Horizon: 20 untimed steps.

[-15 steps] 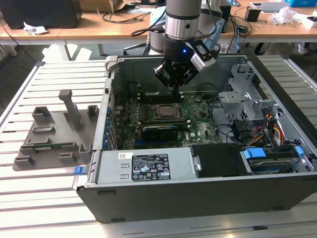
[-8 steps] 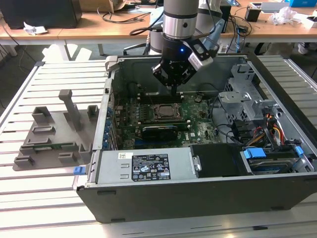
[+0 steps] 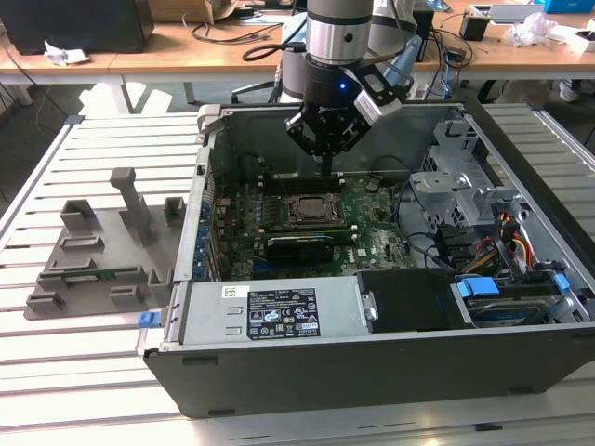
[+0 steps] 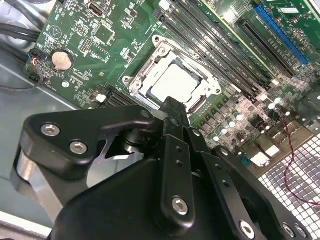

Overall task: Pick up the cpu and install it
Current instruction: 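Install the first cpu locking lever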

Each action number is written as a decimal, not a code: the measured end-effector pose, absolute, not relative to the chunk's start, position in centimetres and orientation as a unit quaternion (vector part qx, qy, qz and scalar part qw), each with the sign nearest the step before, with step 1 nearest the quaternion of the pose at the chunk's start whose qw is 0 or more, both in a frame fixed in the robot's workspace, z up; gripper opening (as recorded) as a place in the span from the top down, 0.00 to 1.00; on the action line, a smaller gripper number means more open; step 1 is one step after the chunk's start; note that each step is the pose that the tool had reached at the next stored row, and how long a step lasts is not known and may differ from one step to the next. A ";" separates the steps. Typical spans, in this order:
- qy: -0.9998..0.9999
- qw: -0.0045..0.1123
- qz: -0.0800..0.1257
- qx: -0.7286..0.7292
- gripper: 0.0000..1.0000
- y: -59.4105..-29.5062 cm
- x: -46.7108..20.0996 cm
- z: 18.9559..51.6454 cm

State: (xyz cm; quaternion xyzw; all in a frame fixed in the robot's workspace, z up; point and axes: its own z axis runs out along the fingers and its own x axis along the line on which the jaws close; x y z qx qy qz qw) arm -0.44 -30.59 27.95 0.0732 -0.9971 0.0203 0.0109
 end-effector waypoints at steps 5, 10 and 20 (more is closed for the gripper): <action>-0.997 0.011 0.020 0.073 0.89 -30.6 -0.8 27.9; -0.997 0.011 0.020 0.073 0.89 -30.6 -1.9 27.9; -0.997 0.011 0.021 0.073 0.89 -30.6 -2.5 27.9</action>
